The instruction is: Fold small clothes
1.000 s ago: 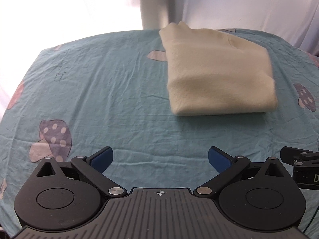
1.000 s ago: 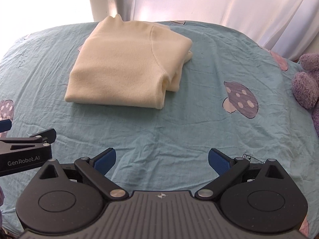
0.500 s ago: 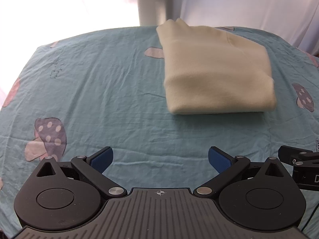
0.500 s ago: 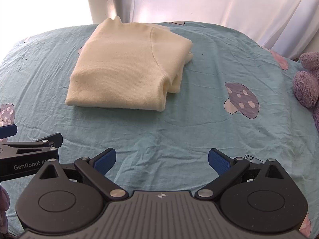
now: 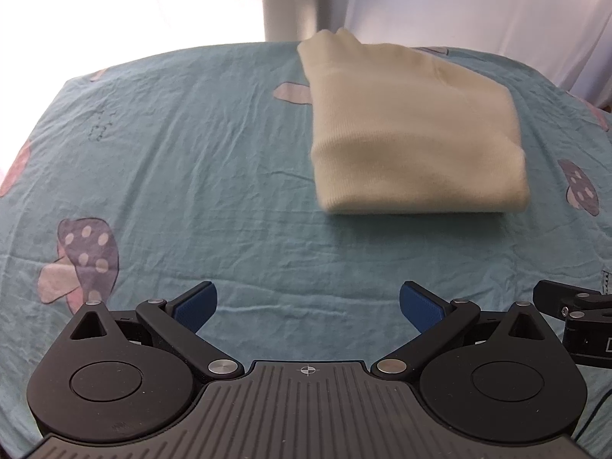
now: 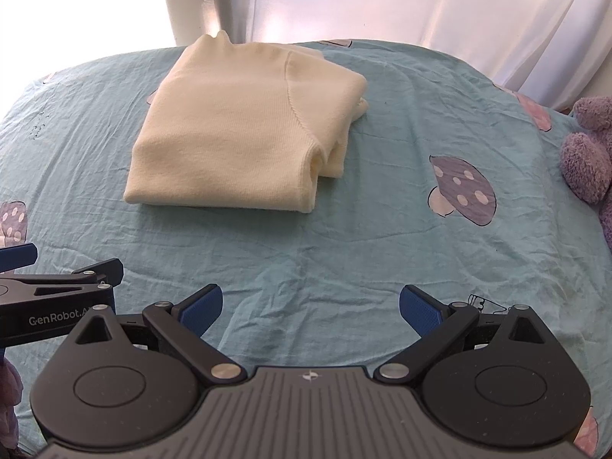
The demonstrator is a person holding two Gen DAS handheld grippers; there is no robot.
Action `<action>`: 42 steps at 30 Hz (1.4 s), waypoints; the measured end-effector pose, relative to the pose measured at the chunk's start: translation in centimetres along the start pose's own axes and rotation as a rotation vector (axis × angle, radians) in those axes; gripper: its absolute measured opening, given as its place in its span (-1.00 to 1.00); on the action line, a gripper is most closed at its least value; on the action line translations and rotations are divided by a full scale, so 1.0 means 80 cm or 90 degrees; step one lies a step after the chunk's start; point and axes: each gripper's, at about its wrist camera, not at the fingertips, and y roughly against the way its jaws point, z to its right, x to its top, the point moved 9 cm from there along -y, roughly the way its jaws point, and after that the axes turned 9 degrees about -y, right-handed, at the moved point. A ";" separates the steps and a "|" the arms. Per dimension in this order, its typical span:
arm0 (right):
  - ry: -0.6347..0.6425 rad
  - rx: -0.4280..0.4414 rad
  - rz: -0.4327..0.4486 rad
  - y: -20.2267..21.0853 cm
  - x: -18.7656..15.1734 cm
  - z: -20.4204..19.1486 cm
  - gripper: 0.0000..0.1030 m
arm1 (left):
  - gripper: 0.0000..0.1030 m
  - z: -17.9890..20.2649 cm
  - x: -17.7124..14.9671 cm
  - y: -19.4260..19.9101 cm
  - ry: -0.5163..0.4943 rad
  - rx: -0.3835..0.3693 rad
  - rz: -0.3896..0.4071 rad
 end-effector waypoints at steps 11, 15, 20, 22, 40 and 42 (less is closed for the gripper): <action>-0.007 -0.001 -0.001 0.001 -0.001 0.002 0.92 | 1.00 0.003 -0.001 -0.002 0.004 -0.005 -0.004; -0.006 0.001 0.001 0.003 -0.001 0.003 0.92 | 1.00 0.004 -0.001 -0.002 0.001 -0.005 -0.006; -0.006 0.005 0.001 0.004 0.001 0.002 0.92 | 1.00 0.005 0.000 -0.001 -0.001 -0.004 -0.006; -0.005 0.004 0.003 0.005 0.002 0.002 0.92 | 1.00 0.005 0.000 -0.001 -0.001 -0.005 -0.006; -0.009 0.006 0.006 0.007 0.007 0.003 0.92 | 1.00 0.005 -0.001 -0.002 0.002 -0.007 -0.007; -0.009 0.006 0.006 0.007 0.007 0.003 0.92 | 1.00 0.005 -0.001 -0.002 0.003 -0.008 -0.009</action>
